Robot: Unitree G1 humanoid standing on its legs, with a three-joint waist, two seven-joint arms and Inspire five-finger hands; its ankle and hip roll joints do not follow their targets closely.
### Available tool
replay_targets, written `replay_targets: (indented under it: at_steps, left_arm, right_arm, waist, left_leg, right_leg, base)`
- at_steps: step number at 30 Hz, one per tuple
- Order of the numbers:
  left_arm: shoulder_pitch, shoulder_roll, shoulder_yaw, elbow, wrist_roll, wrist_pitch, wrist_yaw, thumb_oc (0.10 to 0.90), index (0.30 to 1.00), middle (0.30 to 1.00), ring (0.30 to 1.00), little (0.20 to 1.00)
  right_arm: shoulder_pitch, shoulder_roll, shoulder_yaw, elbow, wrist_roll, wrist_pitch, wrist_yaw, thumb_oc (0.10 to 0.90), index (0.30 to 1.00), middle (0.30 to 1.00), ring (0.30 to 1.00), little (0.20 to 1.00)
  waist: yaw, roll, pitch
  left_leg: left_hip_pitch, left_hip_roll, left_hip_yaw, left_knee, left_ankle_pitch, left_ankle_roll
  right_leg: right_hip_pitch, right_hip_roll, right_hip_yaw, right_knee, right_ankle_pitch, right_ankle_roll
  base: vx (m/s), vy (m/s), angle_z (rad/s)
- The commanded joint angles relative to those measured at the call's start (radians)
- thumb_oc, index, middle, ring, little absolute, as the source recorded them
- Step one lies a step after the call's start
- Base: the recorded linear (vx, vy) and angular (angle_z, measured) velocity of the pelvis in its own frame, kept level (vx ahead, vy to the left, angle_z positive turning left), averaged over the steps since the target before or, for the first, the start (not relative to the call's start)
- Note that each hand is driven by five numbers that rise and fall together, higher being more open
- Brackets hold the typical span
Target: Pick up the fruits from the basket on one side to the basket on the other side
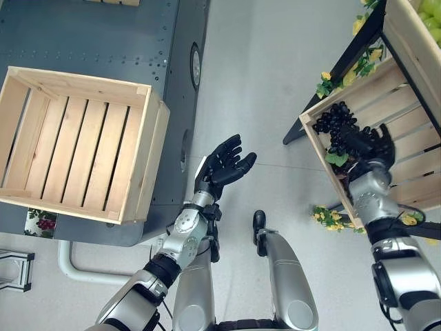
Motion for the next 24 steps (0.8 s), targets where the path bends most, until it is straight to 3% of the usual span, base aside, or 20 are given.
replay_targets:
  at_steps: [1, 5, 11, 17, 24]
  left_arm:
    - [0.002, -0.049, 0.028, -0.067, 0.124, -0.098, 0.019, 0.800, 0.900, 0.900, 0.900, 0.900]
    - [0.035, -0.057, 0.010, -0.004, 0.181, -0.056, 0.022, 0.800, 0.900, 0.900, 0.900, 0.900]
    - [0.122, -0.085, 0.009, 0.067, 0.145, -0.045, 0.002, 0.800, 0.900, 0.900, 0.900, 0.900]
    - [0.225, -0.113, 0.044, 0.173, 0.200, -0.006, -0.001, 0.800, 0.900, 0.900, 0.900, 0.900]
    - [0.317, -0.132, 0.126, 0.447, 0.256, 0.108, -0.040, 0.800, 0.900, 0.900, 0.900, 0.900]
  right_arm:
    - [0.015, -0.032, 0.015, -0.146, -0.240, -0.107, -0.044, 0.800, 0.900, 0.900, 0.900, 0.900]
    - [0.153, 0.035, 0.087, -0.174, -0.322, -0.118, -0.005, 0.800, 0.900, 0.900, 0.900, 0.900]
    - [0.288, 0.073, 0.155, -0.192, -0.460, -0.151, 0.023, 0.800, 0.900, 0.900, 0.900, 0.900]
    - [0.424, 0.089, 0.198, -0.199, -0.546, -0.173, 0.065, 0.800, 0.900, 0.900, 0.900, 0.900]
    - [0.513, 0.124, 0.241, -0.094, -0.619, -0.127, 0.146, 0.800, 0.900, 0.900, 0.900, 0.900]
  waist:
    - [-0.036, 0.015, -0.013]
    - [-0.045, 0.014, -0.015]
    - [-0.048, 0.017, -0.077]
    - [-0.051, 0.024, -0.186]
    - [-0.044, 0.036, -0.354]
  left_leg:
    - [0.092, -0.068, 0.047, 0.058, -0.062, 0.045]
    - [0.178, -0.078, 0.046, -0.026, -0.053, 0.049]
    - [0.269, -0.091, 0.037, -0.167, -0.037, 0.050]
    - [0.383, -0.101, 0.017, -0.351, 0.016, 0.039]
    - [0.494, -0.101, -0.008, -0.508, 0.065, 0.032]
  right_leg:
    - [0.148, 0.044, -0.032, -0.051, -0.019, -0.047]
    - [0.224, 0.037, -0.018, -0.117, 0.003, -0.038]
    - [0.298, 0.028, -0.003, -0.216, 0.035, -0.019]
    - [0.400, 0.028, 0.014, -0.351, 0.069, 0.008]
    - [0.501, 0.016, 0.015, -0.483, 0.115, 0.034]
  base:
    - [0.08, -0.028, 0.01]
    - [0.07, -0.024, -0.05]
    - [0.09, -0.022, -0.03]
    - [0.10, -0.042, -0.02]
    - [0.11, -0.068, 0.04]
